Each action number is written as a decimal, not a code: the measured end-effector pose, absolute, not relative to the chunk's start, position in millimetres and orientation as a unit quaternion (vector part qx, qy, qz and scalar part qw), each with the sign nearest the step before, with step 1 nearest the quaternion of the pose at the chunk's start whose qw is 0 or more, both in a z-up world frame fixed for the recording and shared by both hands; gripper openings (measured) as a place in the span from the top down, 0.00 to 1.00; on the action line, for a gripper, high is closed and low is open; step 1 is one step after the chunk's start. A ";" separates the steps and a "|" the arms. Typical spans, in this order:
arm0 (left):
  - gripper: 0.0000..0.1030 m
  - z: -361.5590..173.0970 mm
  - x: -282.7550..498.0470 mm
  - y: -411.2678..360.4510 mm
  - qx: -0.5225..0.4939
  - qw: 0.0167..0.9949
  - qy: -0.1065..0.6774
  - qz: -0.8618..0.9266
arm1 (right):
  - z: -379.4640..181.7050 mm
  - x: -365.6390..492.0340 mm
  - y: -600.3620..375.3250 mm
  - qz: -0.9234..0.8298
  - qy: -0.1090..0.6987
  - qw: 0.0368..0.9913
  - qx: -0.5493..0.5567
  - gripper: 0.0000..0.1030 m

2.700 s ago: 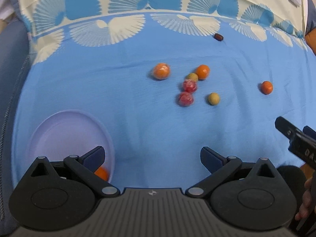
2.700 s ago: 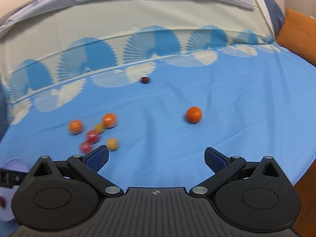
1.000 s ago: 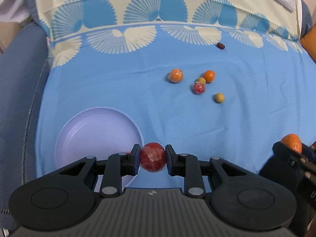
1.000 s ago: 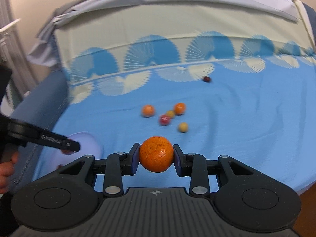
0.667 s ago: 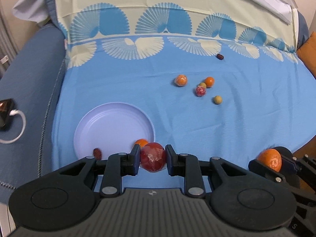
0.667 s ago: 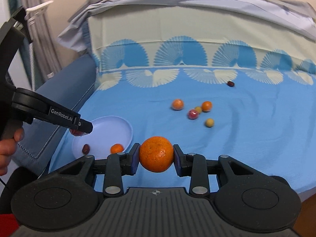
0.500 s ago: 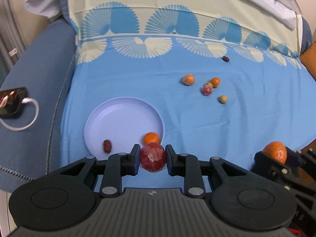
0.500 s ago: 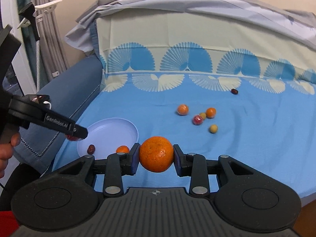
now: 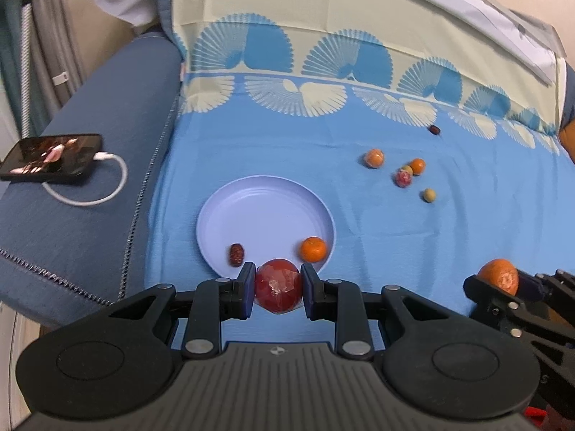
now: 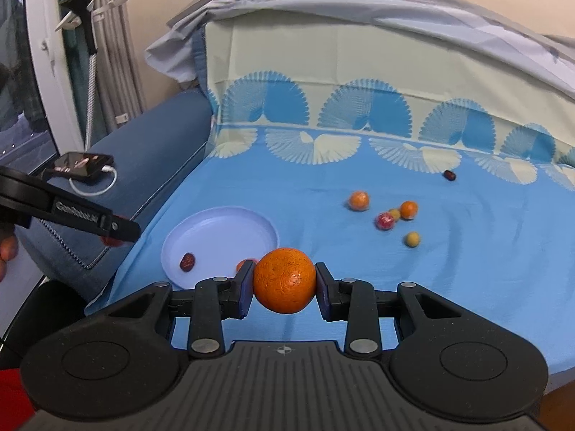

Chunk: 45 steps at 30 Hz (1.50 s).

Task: Organize fruits
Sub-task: 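Carry the plum and mandarin over the plate with both tools, then open both tools to release the plum and mandarin onto the plate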

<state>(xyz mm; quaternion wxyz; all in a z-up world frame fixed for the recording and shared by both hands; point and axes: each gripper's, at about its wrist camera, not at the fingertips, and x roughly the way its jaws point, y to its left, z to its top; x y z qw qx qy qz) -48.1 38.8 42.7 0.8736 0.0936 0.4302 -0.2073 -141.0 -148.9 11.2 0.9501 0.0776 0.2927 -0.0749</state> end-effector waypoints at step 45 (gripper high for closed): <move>0.72 -53.2 100.1 20.2 0.133 0.828 0.528 -0.131 | -70.2 35.4 -132.7 -0.008 0.414 0.909 0.058 0.64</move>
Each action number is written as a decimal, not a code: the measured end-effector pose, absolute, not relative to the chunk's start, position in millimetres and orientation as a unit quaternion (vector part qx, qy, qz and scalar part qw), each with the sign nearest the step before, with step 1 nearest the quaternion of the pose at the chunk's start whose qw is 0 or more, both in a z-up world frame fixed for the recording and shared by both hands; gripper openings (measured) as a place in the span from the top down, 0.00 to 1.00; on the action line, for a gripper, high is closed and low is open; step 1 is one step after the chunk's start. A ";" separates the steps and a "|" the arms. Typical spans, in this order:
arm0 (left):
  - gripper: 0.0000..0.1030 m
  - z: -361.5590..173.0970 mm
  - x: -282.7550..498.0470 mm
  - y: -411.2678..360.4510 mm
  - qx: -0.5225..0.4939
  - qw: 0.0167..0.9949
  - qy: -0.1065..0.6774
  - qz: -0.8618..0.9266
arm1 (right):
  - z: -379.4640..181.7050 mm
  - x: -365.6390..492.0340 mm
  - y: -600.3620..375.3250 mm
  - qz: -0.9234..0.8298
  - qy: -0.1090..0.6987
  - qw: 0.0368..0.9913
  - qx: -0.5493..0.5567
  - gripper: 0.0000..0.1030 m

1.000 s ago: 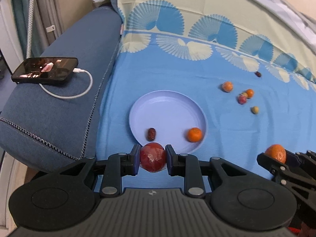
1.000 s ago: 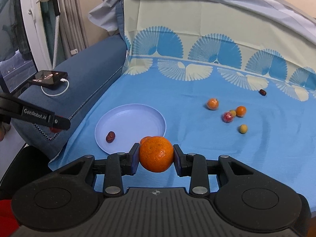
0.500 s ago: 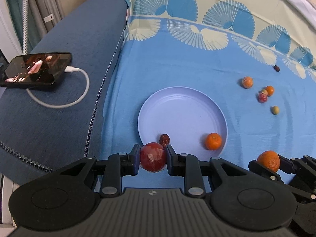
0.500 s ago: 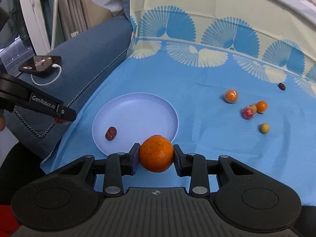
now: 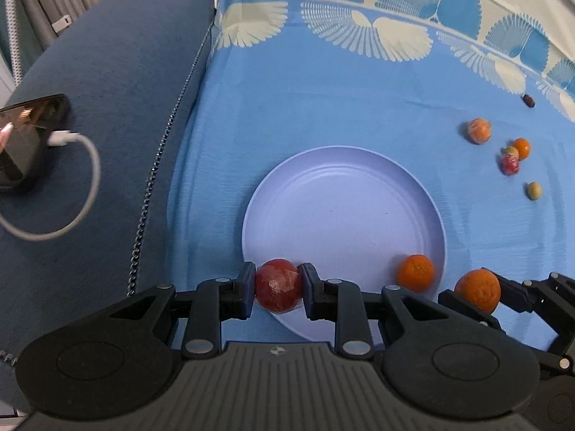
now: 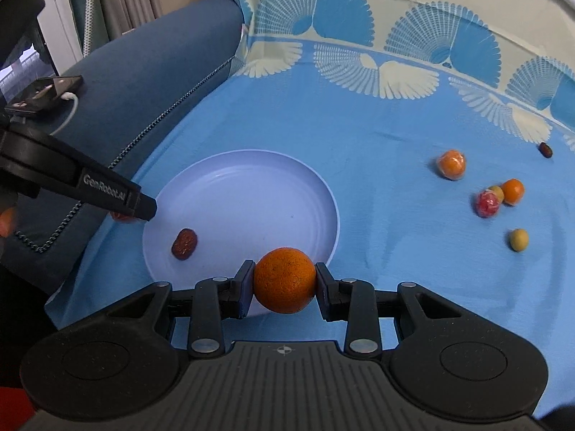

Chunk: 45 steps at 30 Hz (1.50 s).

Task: Organize fruits
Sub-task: 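Open both tools to release the plum and mandarin onto the plate, then grasp a red plum with the left tool while the right tool grasps a yellow fruit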

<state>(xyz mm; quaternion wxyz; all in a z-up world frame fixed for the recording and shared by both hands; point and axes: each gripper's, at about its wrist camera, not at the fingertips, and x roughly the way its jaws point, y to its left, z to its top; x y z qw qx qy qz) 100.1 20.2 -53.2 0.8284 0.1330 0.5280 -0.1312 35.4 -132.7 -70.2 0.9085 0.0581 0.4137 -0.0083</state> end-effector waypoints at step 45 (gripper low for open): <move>0.00 1.6 -8.7 63.0 0.122 0.852 0.496 -0.114 | -19.5 -77.8 -118.8 -0.051 0.341 0.937 0.048 0.01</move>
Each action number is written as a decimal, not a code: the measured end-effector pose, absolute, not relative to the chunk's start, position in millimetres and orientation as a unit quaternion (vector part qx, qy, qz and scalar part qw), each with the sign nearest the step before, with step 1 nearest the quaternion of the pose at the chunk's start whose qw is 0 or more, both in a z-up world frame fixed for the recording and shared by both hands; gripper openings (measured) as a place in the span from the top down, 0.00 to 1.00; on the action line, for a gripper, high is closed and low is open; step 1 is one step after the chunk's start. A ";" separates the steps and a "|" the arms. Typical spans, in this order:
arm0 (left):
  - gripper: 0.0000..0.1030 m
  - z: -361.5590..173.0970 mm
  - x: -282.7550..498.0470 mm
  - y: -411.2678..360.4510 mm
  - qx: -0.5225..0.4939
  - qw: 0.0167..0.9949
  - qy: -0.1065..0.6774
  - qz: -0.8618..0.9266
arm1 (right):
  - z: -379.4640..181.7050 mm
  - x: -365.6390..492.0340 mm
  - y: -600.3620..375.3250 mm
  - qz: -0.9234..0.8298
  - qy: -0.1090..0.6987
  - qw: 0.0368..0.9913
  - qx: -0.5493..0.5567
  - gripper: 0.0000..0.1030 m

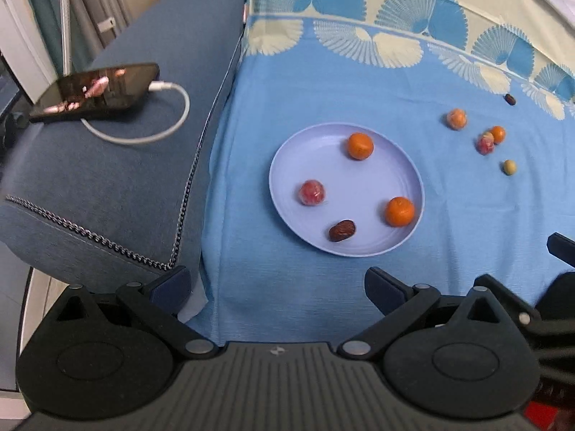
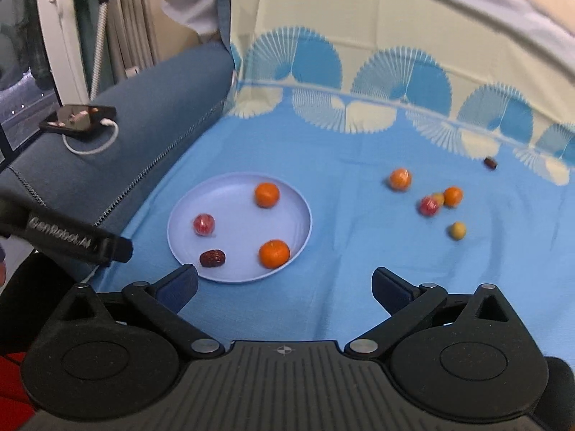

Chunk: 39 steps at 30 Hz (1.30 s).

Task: Organize fruits
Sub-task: 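Grasp a red plum with the left tool while the right tool grasps a yellow fruit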

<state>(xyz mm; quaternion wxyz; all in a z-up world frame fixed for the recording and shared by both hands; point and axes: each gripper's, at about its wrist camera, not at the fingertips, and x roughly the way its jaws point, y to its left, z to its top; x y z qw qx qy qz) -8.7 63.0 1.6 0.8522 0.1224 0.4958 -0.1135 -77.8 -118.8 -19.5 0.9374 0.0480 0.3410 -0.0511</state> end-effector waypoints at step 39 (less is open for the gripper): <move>0.00 0.6 -11.3 -9.9 0.171 0.847 0.485 -0.136 | -70.3 -75.0 -205.0 -0.176 0.345 0.903 0.185 0.01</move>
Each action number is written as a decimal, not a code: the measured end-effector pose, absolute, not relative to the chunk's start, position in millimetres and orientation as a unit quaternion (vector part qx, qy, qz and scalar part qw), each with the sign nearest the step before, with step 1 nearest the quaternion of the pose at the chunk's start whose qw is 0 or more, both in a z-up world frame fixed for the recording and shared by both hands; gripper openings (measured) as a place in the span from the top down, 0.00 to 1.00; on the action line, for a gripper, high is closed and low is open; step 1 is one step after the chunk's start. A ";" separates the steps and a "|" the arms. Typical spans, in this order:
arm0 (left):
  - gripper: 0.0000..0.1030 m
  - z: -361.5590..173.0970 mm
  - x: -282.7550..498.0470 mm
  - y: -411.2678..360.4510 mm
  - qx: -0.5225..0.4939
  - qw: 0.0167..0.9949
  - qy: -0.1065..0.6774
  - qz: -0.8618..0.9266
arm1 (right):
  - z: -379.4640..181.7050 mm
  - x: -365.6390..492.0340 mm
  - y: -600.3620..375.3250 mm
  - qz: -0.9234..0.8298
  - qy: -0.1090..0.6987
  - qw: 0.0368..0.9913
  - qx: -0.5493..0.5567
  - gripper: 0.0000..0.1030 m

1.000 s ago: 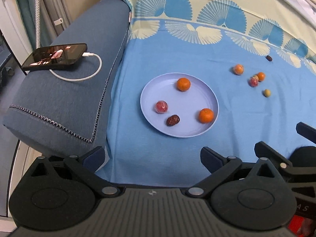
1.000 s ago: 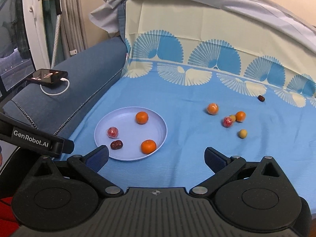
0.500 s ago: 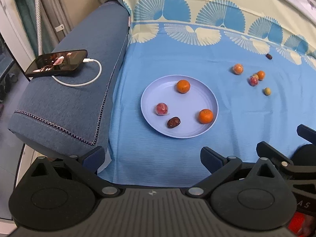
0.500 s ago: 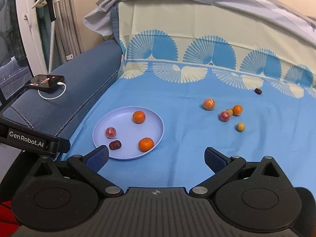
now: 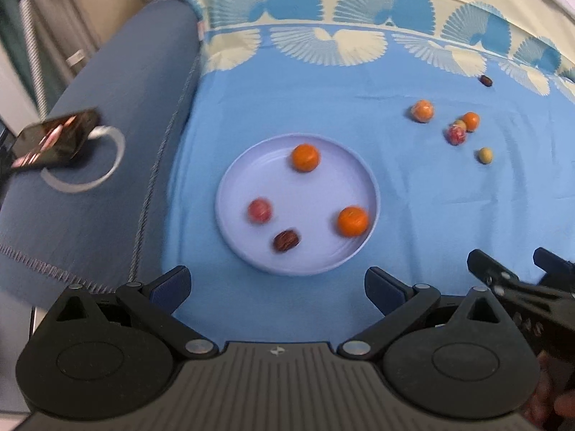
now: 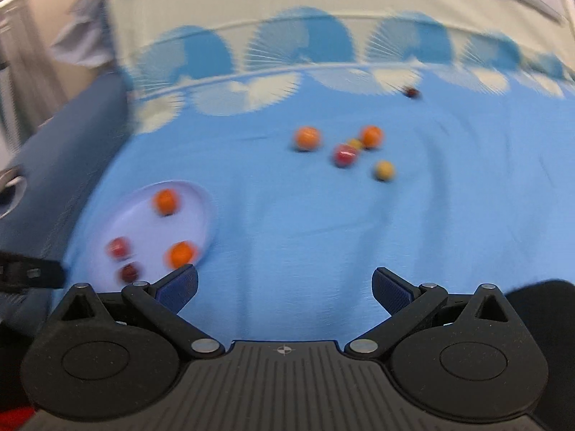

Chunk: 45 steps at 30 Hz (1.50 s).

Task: Organize fruits
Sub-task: 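Grasp a red plum with the left tool while the right tool grasps a yellow fruit, then carry the red plum and yellow fruit over the lavender plate with both tools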

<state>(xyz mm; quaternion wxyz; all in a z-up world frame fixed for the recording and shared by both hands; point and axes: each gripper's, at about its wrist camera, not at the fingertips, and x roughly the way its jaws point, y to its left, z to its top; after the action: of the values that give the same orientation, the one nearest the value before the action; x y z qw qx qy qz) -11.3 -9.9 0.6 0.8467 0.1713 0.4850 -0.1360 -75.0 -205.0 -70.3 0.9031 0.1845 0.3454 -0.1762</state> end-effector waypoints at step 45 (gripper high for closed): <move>0.68 -138.9 132.7 -308.6 0.196 0.784 0.513 -0.289 | -163.8 25.0 -417.9 -0.320 0.283 0.899 0.099 0.74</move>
<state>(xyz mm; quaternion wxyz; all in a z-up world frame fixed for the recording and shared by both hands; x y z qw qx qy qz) 132.7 -308.6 -138.9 0.7841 0.1962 0.5133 -0.2885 25.0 -417.9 -163.8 0.8988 0.0988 0.2833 -0.3195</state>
